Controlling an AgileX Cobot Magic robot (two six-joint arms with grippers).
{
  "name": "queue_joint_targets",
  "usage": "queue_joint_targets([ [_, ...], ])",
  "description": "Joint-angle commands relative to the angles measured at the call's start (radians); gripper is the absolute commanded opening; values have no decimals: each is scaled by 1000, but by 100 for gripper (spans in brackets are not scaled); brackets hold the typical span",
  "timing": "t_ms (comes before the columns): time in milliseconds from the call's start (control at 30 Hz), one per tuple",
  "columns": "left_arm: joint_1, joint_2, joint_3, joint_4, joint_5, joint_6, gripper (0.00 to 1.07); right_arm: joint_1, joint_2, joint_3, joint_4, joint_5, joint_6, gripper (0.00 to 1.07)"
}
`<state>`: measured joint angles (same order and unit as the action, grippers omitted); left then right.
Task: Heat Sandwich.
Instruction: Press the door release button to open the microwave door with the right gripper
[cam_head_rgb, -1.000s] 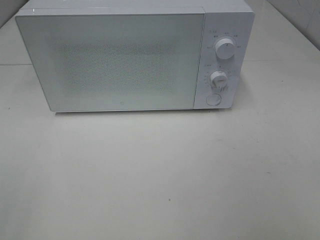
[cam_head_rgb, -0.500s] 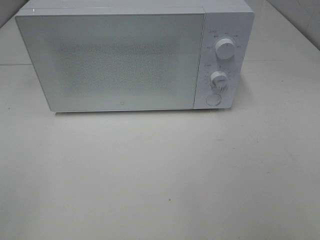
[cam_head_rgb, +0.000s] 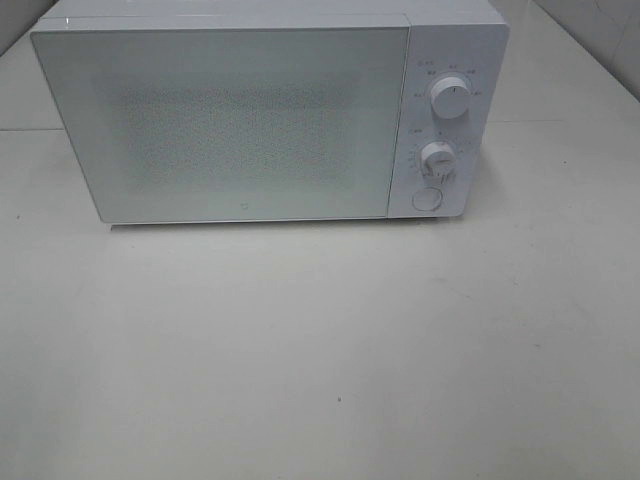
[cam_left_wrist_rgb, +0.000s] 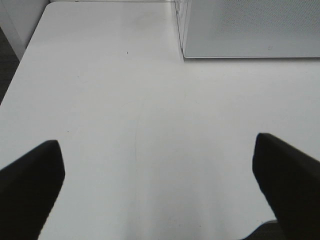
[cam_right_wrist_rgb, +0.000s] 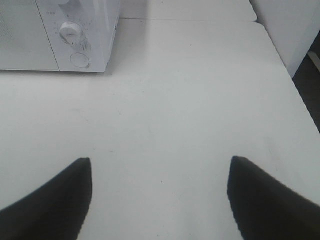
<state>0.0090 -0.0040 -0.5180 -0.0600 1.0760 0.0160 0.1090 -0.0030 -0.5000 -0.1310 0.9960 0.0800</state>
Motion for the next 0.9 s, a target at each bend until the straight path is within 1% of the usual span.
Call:
queue_joint_targets([
  [33, -2, -18, 1, -8, -4, -3, 98, -3, -29, -22, 10, -71, -11, 73],
  [67, -2, -18, 1, -8, -4, -3, 98, -3, -28, -22, 13, -124, -11, 73],
  [300, -2, -18, 1, -8, -4, -3, 98, -3, 30, -19, 14, -233, -11, 73],
  [400, -2, -18, 1, -8, -4, -3, 98, -3, 111, -19, 14, -308, -11, 73],
  [500, -2, -18, 1, -8, -4, -3, 98, -3, 150, -19, 14, -345, -11, 73],
  [567, -2, -18, 1, -8, -4, -3, 98, -3, 214, -19, 14, -406, -10, 73],
  [633, -2, -18, 1, -8, -4, -3, 98, -3, 232, -19, 14, -430, -8, 73],
  [733, -2, -18, 1, -8, -4, -3, 98, -3, 323, -19, 14, -523, -8, 73],
  [800, -2, -18, 1, -8, -4, -3, 98, -3, 342, -19, 14, -543, -8, 73],
  [833, -2, -18, 1, -8, -4, -3, 98, -3, 387, -19, 14, -589, -4, 73],
  [900, -2, -18, 1, -8, -4, -3, 98, -3, 427, -19, 14, -628, -2, 73],
])
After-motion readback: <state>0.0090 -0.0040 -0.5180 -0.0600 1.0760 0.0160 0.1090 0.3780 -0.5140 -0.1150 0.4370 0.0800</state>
